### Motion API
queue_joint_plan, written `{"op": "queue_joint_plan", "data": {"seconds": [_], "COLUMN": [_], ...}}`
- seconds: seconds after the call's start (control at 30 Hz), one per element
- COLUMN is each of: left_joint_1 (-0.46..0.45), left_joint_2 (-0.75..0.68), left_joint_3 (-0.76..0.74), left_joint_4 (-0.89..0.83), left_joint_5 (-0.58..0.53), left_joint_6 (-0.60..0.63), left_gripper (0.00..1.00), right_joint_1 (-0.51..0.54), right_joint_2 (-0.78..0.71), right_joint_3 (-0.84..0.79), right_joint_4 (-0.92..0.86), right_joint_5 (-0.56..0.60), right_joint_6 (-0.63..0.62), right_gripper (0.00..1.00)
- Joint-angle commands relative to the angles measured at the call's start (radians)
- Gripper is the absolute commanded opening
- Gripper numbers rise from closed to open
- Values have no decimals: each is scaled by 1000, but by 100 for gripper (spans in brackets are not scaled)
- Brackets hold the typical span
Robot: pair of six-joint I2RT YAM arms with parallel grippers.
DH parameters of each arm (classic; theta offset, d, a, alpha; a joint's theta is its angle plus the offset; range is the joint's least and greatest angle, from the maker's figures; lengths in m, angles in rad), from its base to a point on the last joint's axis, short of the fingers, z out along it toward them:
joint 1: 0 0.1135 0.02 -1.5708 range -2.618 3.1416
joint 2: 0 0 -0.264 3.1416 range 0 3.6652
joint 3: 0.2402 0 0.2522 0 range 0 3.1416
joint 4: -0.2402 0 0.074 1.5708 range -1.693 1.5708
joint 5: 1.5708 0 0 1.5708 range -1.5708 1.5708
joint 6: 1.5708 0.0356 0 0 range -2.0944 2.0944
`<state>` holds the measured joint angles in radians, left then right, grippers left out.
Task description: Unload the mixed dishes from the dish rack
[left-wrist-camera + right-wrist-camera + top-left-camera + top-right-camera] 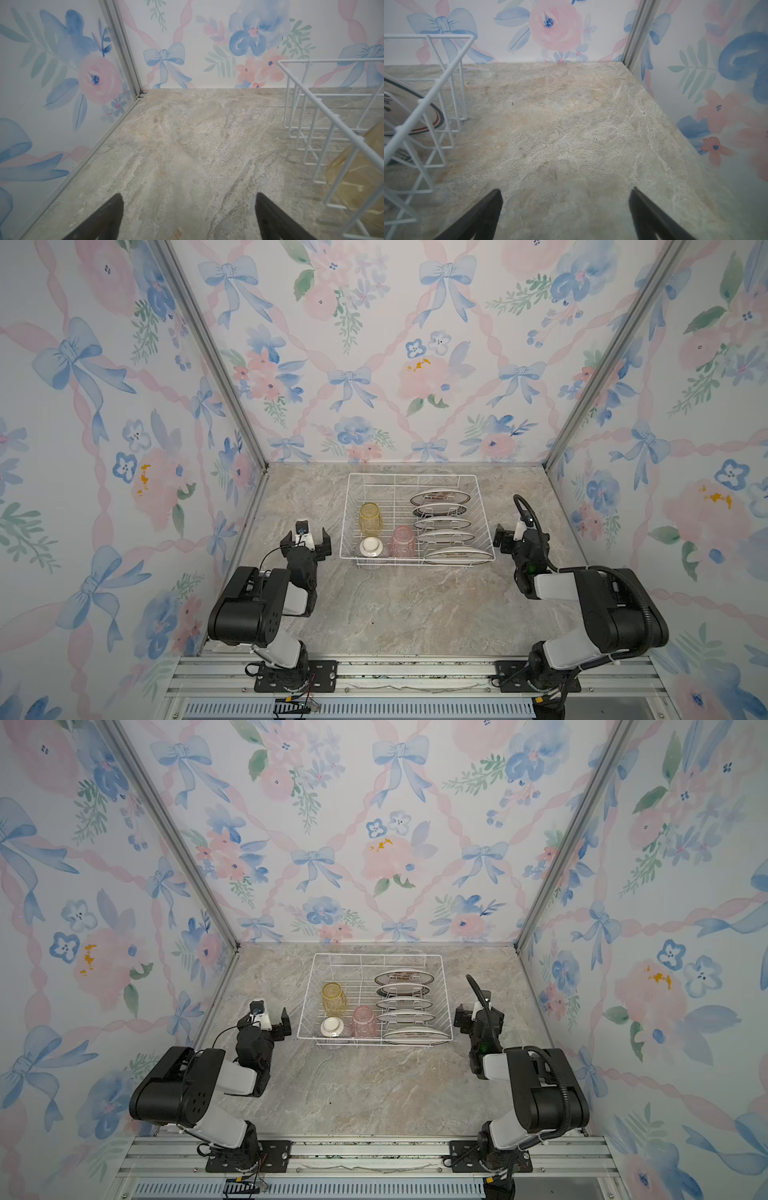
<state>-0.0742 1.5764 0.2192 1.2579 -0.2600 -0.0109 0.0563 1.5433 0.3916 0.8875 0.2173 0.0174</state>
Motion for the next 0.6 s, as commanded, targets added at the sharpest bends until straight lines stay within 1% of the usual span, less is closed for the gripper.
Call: {"op": "queue_joint_plan", "data": {"seconds": [0.0,0.1,0.57], "left_joint_1": [1,1,1], "left_joint_2": [0,0,0], "left_joint_3": [8,8,8], "left_joint_4": [-2,0,-1], "left_joint_5": [23,39,39], "left_joint_6": [-8,-1,-1], "left_gripper": [98,98,98], "right_joint_1": [9,9,10], "right_joint_2": [3,4,3], "right_joint_3": [-5,-5,-5], "right_joint_4": [27,28,27], "right_joint_5": [-4,-4,-4], "right_joint_6": [-3,-3,-3], "right_gripper": [97,97,97]}}
